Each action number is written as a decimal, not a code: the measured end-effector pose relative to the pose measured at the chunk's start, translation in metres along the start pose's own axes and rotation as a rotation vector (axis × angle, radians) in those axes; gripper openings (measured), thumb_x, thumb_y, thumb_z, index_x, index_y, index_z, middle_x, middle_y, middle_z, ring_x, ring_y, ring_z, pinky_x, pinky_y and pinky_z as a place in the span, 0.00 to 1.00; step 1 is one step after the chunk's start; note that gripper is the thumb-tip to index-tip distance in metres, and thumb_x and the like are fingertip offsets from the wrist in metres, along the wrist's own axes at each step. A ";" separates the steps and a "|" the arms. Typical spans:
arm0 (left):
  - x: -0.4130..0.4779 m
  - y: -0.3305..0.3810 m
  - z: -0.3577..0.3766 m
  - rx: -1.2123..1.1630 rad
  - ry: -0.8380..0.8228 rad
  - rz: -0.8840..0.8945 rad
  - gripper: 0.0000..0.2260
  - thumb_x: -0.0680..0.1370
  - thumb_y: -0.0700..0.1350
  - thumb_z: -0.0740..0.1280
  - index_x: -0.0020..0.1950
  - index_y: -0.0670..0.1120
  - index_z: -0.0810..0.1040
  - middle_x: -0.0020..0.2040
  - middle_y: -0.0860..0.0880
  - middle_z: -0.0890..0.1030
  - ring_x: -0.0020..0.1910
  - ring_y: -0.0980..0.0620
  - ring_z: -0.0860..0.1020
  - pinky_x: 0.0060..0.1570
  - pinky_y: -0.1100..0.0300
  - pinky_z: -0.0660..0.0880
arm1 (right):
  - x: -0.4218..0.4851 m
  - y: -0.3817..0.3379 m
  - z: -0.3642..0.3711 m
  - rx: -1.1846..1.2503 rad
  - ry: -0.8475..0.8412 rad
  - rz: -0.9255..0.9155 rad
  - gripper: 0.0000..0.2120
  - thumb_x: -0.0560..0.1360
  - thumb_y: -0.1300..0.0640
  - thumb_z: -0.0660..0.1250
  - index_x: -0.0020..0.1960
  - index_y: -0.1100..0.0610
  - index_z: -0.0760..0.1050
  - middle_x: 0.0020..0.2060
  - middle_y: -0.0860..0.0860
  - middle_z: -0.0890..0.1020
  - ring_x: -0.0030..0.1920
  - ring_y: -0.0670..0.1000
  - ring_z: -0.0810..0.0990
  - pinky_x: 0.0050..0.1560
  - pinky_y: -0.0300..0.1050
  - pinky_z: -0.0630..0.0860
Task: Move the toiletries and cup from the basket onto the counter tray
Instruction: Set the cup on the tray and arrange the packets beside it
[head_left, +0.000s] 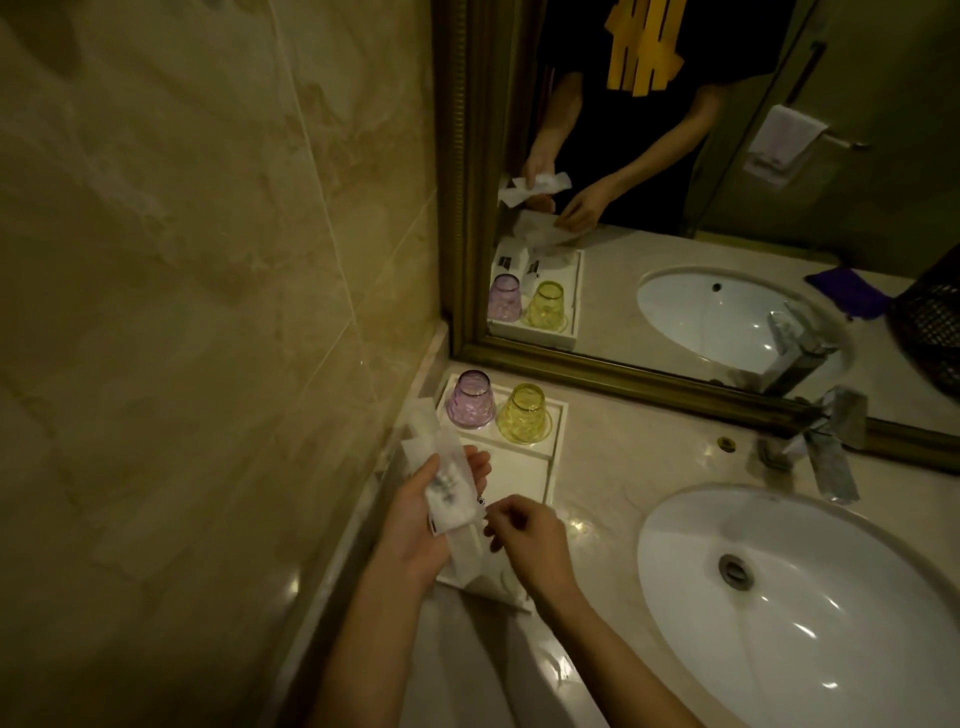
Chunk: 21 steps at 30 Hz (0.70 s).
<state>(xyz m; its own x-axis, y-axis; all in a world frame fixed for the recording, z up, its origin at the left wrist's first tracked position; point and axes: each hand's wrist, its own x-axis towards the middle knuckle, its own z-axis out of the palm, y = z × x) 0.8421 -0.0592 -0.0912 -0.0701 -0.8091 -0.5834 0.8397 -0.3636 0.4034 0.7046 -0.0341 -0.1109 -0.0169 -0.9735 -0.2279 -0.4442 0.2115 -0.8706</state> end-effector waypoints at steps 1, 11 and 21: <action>-0.003 -0.001 0.004 0.027 -0.025 -0.026 0.17 0.80 0.47 0.58 0.51 0.37 0.83 0.50 0.40 0.85 0.56 0.45 0.79 0.51 0.53 0.76 | -0.003 -0.008 -0.010 0.086 0.014 -0.014 0.08 0.78 0.59 0.68 0.43 0.57 0.84 0.33 0.51 0.85 0.30 0.45 0.80 0.33 0.33 0.74; 0.001 -0.020 0.017 0.195 -0.022 -0.051 0.22 0.76 0.48 0.66 0.68 0.39 0.76 0.63 0.39 0.81 0.59 0.42 0.82 0.51 0.46 0.80 | 0.003 -0.028 -0.038 0.121 0.025 -0.025 0.06 0.72 0.53 0.75 0.41 0.55 0.83 0.36 0.51 0.84 0.31 0.46 0.77 0.34 0.44 0.75; -0.004 -0.010 0.006 0.103 0.101 0.025 0.13 0.83 0.42 0.57 0.58 0.36 0.77 0.59 0.37 0.79 0.56 0.44 0.79 0.55 0.55 0.75 | 0.033 0.016 -0.044 0.272 0.211 0.198 0.05 0.75 0.63 0.70 0.43 0.65 0.78 0.31 0.60 0.83 0.26 0.51 0.83 0.31 0.50 0.80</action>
<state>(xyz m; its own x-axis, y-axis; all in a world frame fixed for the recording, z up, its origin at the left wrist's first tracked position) 0.8309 -0.0551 -0.0889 0.0087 -0.7700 -0.6379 0.7806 -0.3935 0.4856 0.6576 -0.0668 -0.1129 -0.2748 -0.9021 -0.3328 -0.1609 0.3844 -0.9090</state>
